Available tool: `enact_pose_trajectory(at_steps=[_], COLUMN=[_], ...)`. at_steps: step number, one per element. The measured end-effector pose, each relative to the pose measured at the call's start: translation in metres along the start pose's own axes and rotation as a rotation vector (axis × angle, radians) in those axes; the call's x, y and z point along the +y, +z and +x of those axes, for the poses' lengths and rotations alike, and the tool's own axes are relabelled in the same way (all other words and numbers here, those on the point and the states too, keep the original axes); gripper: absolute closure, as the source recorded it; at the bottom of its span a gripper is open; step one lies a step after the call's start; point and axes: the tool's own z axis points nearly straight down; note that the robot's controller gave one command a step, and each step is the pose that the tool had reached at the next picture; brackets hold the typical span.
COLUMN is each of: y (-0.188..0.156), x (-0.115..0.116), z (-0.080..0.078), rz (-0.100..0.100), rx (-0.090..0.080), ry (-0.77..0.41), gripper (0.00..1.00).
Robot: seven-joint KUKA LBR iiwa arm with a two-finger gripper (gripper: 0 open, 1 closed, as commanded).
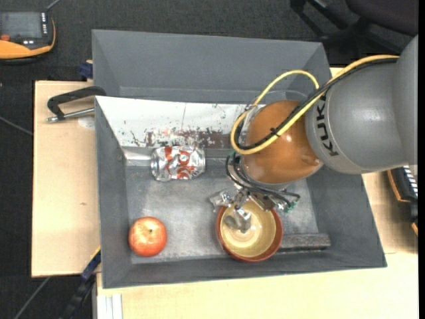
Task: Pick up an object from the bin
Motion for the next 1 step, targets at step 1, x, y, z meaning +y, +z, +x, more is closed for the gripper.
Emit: enact_pose_trajectory(at_steps=[1], y=[0.0], x=[0.0], z=[0.0], rz=[0.0], rx=[0.0], ry=[0.0], gripper=[1.0])
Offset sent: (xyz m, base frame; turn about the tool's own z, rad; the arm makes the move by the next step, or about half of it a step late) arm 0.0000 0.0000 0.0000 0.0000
